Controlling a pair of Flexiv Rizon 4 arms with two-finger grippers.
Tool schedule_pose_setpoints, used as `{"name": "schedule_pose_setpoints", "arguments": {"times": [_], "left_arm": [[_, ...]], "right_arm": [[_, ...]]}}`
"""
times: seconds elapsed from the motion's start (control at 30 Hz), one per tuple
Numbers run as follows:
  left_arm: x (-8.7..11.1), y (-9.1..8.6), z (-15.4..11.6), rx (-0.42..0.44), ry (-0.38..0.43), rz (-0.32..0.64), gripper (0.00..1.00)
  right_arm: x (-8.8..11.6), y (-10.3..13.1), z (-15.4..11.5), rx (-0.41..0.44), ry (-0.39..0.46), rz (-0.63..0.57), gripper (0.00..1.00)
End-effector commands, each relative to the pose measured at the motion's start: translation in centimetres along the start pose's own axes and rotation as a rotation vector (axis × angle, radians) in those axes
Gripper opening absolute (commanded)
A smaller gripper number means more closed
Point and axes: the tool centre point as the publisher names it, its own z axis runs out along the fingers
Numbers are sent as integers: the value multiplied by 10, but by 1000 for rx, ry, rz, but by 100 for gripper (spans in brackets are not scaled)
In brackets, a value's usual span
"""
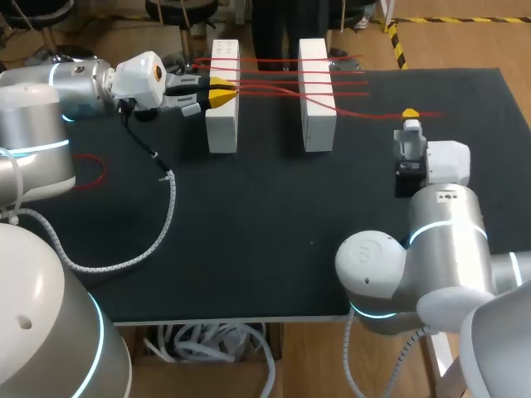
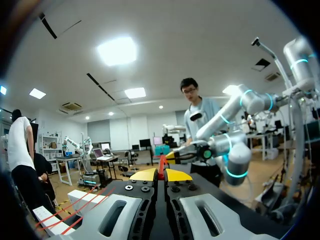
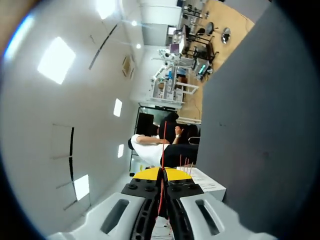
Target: Grab the tape and strap the tape.
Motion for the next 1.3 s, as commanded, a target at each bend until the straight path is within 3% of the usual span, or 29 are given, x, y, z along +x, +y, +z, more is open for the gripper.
{"name": "schedule_pose_setpoints", "arguments": {"times": [0.03, 0.5, 0.73, 0.93, 0.97, 1.3], "left_arm": [[0, 1, -1, 1, 2, 1, 0], [0, 1, -1, 1, 2, 1, 0], [-9, 6, 4, -778, 71, -449, 0], [-9, 12, 14, -1291, 5, -547, 0], [-9, 13, 16, -1322, -3, -539, 0], [-9, 13, 16, -1322, -3, -539, 0]], "right_arm": [[6, -2, -2, -4, -2, -43, 0], [6, -2, -2, -4, -2, -43, 0], [6, -2, -2, -4, -2, -43, 0], [6, -2, -2, -4, -2, -43, 0], [6, -2, -2, -4, -2, -43, 0], [6, -2, -2, -4, -2, -43, 0]]}}
